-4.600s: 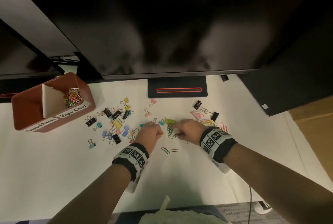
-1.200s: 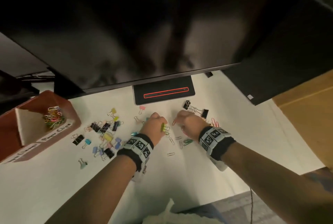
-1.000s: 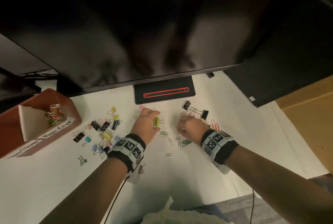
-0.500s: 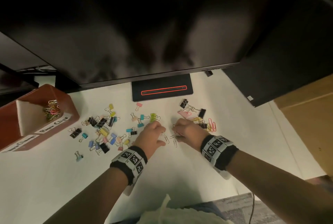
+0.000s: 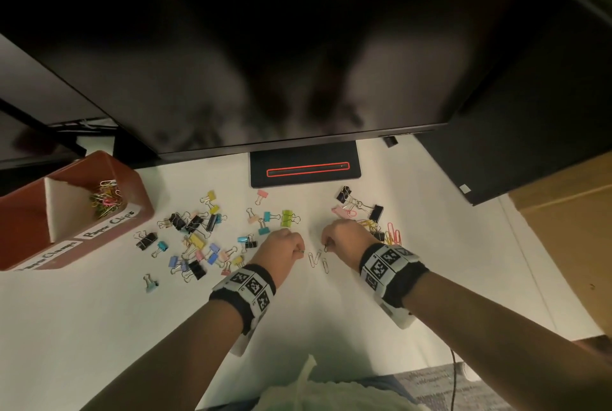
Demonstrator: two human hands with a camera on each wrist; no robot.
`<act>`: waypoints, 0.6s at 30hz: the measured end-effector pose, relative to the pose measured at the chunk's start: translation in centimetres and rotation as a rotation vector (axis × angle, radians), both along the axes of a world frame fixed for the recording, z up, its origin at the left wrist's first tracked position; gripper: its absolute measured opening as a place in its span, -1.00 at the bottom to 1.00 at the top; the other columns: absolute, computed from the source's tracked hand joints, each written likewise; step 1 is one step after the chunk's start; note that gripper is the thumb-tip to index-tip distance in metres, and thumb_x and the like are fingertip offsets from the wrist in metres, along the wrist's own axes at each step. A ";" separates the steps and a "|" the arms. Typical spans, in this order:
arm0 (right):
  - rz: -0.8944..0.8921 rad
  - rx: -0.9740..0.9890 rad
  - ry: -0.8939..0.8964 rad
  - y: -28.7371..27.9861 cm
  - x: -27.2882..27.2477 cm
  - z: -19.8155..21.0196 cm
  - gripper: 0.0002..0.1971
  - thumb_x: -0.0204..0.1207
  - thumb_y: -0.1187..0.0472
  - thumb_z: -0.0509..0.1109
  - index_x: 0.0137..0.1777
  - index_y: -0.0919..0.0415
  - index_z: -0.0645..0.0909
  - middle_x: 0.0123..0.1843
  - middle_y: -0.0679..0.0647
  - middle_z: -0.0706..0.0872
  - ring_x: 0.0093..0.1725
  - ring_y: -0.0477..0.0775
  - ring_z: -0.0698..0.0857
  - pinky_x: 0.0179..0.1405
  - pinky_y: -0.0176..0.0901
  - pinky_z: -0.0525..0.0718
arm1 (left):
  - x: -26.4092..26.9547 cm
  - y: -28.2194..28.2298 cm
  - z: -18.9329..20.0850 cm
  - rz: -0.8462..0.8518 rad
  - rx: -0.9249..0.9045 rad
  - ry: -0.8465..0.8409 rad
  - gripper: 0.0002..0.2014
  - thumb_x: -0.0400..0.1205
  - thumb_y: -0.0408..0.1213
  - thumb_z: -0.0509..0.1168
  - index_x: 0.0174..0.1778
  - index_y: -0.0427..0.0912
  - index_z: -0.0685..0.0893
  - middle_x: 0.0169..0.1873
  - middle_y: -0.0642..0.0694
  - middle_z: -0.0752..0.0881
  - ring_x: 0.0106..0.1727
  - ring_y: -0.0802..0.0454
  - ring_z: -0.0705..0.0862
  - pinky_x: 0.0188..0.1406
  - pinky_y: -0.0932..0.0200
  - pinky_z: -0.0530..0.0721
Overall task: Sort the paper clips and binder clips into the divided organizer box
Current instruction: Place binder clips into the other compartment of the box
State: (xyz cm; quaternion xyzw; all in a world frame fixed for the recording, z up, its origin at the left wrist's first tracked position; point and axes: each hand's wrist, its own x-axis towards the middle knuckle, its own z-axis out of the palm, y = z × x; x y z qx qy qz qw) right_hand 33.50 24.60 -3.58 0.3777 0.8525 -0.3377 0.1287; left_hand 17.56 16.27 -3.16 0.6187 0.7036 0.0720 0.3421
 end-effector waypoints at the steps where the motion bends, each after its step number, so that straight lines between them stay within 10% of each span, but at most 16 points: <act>1: -0.001 0.003 0.001 0.0 0.0 0.0 -0.85 0.54 0.30 0.33 0.06 0.25 0.67 0.06 0.19 0.69 0.06 0.19 0.64 0.17 -0.02 0.61 | 0.0 -0.1 -0.1 -0.010 -0.001 0.000 -0.85 0.62 -0.32 0.25 0.04 -0.27 0.65 0.00 -0.16 0.58 0.05 -0.01 0.54 0.06 0.27 0.47; 18: 0.021 0.026 0.070 -0.3 0.8 0.1 -0.83 0.52 0.34 0.35 0.06 0.30 0.71 0.12 0.20 0.63 0.11 0.19 0.61 0.17 -0.12 0.55 | 0.4 -1.4 -0.9 -0.125 -0.021 0.176 -0.82 0.62 -0.21 0.22 0.08 -0.20 0.54 0.08 -0.08 0.48 0.15 0.01 0.41 0.21 0.13 0.50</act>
